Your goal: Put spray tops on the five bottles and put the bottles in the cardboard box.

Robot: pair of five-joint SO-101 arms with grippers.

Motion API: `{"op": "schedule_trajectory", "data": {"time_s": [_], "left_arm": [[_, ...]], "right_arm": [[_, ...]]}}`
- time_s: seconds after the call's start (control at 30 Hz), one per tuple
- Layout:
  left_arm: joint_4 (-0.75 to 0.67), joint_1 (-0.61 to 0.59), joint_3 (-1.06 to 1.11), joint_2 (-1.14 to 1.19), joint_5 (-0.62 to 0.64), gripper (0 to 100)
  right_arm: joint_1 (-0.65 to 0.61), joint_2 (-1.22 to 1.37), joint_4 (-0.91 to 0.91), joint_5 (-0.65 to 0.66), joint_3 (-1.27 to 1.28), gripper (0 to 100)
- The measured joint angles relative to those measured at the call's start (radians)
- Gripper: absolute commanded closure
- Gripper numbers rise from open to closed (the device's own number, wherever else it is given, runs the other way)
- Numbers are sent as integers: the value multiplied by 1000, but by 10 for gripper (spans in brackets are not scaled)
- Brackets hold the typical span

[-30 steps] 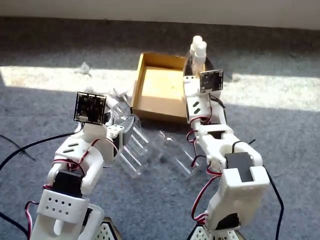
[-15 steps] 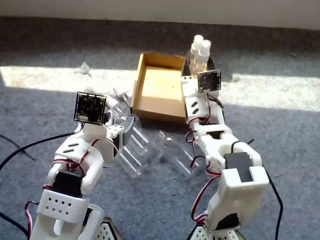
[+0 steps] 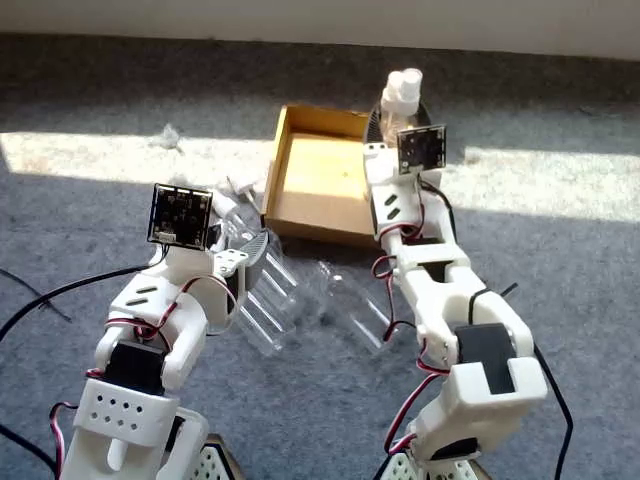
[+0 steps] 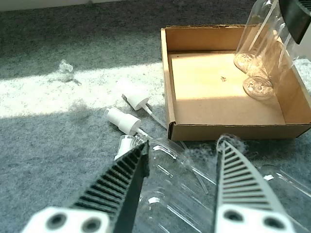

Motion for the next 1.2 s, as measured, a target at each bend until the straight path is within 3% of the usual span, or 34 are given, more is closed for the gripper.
{"op": "schedule_trajectory", "data": {"time_s": [0.2, 0.5, 0.73, 0.9, 1.07, 1.2], "left_arm": [[0, 0, 0, 0, 0, 790], [0, 0, 0, 0, 0, 790], [0, 0, 0, 0, 0, 790], [0, 0, 0, 0, 0, 790], [0, 0, 0, 0, 0, 790], [0, 0, 0, 0, 0, 790]], "right_arm": [[0, -2, 2, 0, 0, 757], [0, -2, 2, 0, 0, 753], [0, -2, 2, 0, 0, 827], [0, -2, 2, 0, 0, 827], [0, -2, 2, 0, 0, 734], [0, -2, 2, 0, 0, 734]]}}
